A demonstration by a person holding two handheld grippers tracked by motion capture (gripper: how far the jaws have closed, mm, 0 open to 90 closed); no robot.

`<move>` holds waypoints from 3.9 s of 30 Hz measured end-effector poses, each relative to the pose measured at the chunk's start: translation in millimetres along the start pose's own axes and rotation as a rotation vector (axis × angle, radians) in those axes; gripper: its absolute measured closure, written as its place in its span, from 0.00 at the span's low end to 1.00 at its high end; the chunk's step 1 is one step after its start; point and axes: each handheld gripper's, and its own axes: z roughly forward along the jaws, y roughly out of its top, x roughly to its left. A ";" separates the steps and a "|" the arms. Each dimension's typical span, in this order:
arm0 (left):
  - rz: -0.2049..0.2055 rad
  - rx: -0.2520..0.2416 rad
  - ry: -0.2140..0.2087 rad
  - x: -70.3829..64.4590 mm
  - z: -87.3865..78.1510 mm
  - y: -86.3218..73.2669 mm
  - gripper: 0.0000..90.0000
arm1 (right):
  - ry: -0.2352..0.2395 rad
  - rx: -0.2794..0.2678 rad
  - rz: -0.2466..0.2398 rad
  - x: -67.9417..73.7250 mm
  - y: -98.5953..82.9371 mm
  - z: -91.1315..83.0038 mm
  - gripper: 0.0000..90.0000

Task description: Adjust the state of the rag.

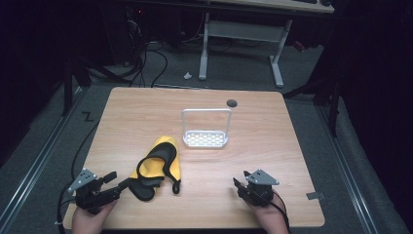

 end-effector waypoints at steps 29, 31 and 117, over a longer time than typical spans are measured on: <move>0.115 0.169 -0.164 -78.7 75.2 -0.3 0.90 | 0.026 -0.032 -0.014 18.8 9.6 -0.3 0.55; 0.135 0.177 -0.186 -89.5 80.1 -1.5 0.90 | 0.037 -0.034 -0.041 24.6 10.9 -0.4 0.54; -0.006 0.077 0.099 -29.0 -0.9 1.4 0.77 | 0.151 0.009 -0.097 46.1 31.6 36.4 0.67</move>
